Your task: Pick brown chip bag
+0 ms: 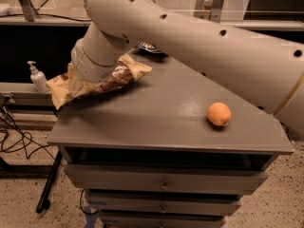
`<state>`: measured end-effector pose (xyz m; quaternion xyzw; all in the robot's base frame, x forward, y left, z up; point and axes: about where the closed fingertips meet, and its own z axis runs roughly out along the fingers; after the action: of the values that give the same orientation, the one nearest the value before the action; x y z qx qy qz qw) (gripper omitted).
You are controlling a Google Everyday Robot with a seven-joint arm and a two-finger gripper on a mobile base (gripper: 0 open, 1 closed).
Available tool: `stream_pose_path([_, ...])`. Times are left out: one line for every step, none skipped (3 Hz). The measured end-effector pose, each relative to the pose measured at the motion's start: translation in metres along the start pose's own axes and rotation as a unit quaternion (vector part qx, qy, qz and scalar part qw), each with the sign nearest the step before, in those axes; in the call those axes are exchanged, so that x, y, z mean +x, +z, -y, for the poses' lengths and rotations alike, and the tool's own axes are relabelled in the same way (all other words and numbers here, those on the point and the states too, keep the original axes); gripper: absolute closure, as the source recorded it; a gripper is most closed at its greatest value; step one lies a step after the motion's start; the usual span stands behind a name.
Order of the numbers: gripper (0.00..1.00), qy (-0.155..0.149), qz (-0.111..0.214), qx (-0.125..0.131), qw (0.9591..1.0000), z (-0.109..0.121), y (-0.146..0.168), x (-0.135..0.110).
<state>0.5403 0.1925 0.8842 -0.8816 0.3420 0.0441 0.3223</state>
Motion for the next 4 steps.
stream_pose_path([1.00,-0.009,0.024,0.023,0.9994,0.025,-0.005,-0.026])
stream_pose_path([1.00,-0.014,0.045,0.046,0.9978,0.048,-0.011,-0.047])
stream_pose_path([1.00,-0.017,0.042,0.072,0.9964,0.070,-0.023,-0.051])
stream_pose_path([1.00,-0.016,0.011,0.101,0.9947,0.089,-0.051,-0.031])
